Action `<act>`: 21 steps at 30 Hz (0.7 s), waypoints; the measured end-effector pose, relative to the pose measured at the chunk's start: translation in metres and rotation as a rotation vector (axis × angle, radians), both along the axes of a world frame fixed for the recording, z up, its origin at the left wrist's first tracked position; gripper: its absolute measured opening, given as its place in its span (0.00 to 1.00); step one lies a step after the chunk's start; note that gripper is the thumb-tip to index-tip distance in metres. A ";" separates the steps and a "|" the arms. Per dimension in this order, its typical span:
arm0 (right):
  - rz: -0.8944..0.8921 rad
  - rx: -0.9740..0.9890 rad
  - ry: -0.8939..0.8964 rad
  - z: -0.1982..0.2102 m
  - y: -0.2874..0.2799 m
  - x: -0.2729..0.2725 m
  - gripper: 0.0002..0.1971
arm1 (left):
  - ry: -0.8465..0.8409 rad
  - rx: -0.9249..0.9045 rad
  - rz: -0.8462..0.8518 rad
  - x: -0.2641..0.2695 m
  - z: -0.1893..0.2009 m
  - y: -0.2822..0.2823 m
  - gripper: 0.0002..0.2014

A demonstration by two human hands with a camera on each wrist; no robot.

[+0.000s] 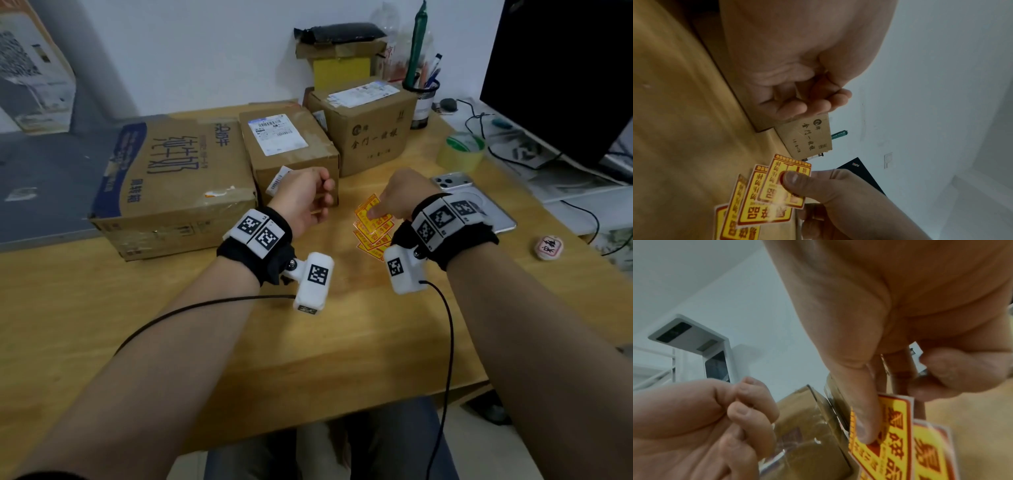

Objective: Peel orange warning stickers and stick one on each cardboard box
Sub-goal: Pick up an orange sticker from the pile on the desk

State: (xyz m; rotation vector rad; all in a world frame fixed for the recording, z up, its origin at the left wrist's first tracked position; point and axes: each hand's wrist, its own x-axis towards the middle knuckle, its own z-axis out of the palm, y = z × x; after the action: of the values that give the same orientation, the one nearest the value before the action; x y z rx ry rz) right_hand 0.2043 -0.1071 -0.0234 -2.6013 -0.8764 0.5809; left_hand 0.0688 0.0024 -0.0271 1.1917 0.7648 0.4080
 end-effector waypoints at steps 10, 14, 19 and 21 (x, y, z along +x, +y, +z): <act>0.055 0.033 -0.094 0.029 0.014 -0.009 0.20 | -0.020 0.097 0.018 -0.012 0.020 0.019 0.13; 0.078 0.260 0.053 0.036 0.025 -0.017 0.13 | -0.018 0.288 0.063 -0.015 0.031 0.023 0.14; 0.191 0.448 0.173 0.053 0.040 -0.032 0.06 | 0.054 0.615 0.069 -0.022 0.046 0.036 0.06; 0.230 0.440 0.232 0.056 0.050 -0.036 0.05 | 0.065 0.671 0.043 -0.027 0.049 0.042 0.06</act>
State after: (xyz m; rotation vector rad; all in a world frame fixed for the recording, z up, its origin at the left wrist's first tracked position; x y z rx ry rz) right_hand 0.1684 -0.0573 0.0322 -2.0136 -1.0908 0.6498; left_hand 0.0415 0.0442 0.0218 1.8220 0.7311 0.6963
